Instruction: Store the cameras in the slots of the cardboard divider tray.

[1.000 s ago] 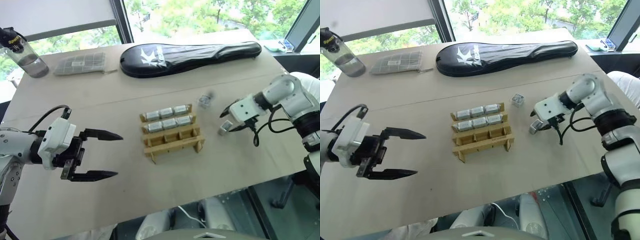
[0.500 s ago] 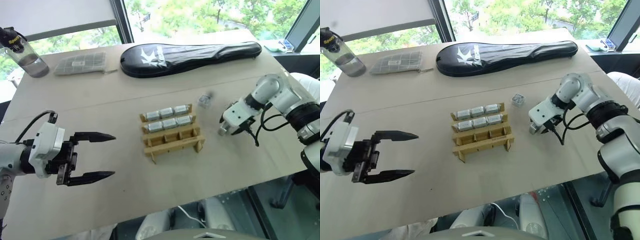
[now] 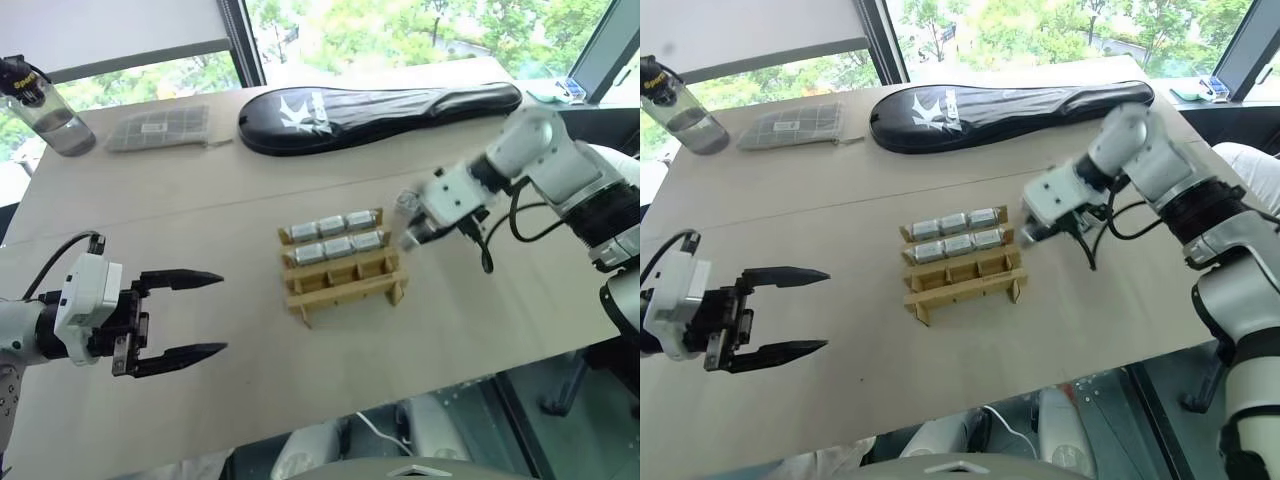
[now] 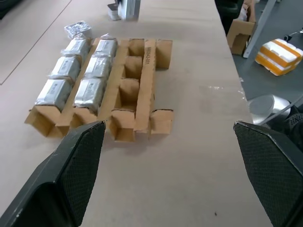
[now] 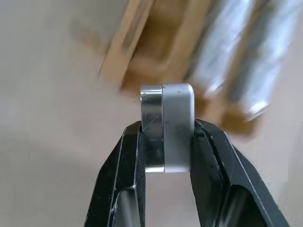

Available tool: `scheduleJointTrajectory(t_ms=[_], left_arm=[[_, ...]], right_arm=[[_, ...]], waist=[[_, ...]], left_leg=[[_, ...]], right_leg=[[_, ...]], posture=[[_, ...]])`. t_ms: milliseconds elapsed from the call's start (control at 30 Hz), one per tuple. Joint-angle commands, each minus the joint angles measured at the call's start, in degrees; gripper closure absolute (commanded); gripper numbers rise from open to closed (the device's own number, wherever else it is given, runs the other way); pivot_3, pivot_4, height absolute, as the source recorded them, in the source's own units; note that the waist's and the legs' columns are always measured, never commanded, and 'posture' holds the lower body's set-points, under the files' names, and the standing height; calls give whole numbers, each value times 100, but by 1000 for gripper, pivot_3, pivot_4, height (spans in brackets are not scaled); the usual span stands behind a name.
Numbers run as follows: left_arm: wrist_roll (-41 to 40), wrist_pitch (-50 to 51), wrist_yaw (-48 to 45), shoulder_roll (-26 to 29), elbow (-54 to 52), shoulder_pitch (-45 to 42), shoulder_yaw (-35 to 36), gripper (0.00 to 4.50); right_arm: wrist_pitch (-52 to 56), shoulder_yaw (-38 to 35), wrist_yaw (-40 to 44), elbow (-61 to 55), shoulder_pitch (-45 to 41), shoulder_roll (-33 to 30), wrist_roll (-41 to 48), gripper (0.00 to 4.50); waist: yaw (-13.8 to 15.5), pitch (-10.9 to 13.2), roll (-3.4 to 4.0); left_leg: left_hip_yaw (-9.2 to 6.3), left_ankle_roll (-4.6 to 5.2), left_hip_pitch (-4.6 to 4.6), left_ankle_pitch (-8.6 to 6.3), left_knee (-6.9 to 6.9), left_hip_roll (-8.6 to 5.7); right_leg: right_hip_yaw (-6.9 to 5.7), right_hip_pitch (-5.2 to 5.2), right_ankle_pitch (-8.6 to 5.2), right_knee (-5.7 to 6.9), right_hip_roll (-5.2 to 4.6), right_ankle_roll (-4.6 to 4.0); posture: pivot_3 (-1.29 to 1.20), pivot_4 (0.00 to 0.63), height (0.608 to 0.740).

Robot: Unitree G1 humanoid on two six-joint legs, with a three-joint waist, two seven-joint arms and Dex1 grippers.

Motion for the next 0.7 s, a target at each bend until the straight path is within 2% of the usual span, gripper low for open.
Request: scheduleJointTrajectory(t_ms=[33,100,167,400,500,600,700], left_arm=[[-14,-122,27,-30,141,-237,-54,0],[34,-172,-10,-22,292,-349,-135,0],[97,-214,-30,-3,437,-475,-220,0],[193,-303,-84,33,723,-772,-452,0],[215,-308,-110,45,798,-853,-480,0],[240,-315,-97,9,793,-856,-503,0],[264,-342,-70,-30,756,-788,-506,0]], right_arm=[[1402,-906,-1142,-649,-294,728,92,3765],[2286,-990,-1234,-993,-344,979,94,3765],[3191,-828,-1593,-1029,-467,1295,-338,3765],[4370,-461,-2187,-266,-880,2493,-1160,3765],[5019,-180,-1787,-134,-836,2649,-1213,3765],[5515,303,-1204,-737,-691,2479,-1239,3765],[5956,477,-1114,-1238,-656,2448,-1242,3765]], waist=[[1,0,0],[-3,1,1],[-4,0,1],[-50,-4,-7],[-79,-5,-8],[-117,-4,-7],[-193,-4,-6]], left_leg=[[2,0,0,0,3,0],[5,-1,0,0,5,0],[2,-4,0,1,3,0],[4,-4,-1,1,3,-2],[-2,-5,-1,1,4,-2],[-2,-4,-1,1,7,-5],[-2,-4,-2,1,6,-6]], right_leg=[[1,0,0,3,0,0],[3,0,1,12,0,-2],[2,-3,2,14,1,-3],[-32,-7,2,10,-9,-4],[-50,-8,4,11,-12,-7],[-71,-6,5,10,-23,-9],[-79,-7,5,11,-31,-9]], posture=[[0,150,740],[0,150,740],[0,150,740],[0,150,740],[0,150,740],[0,150,740],[0,150,740]])
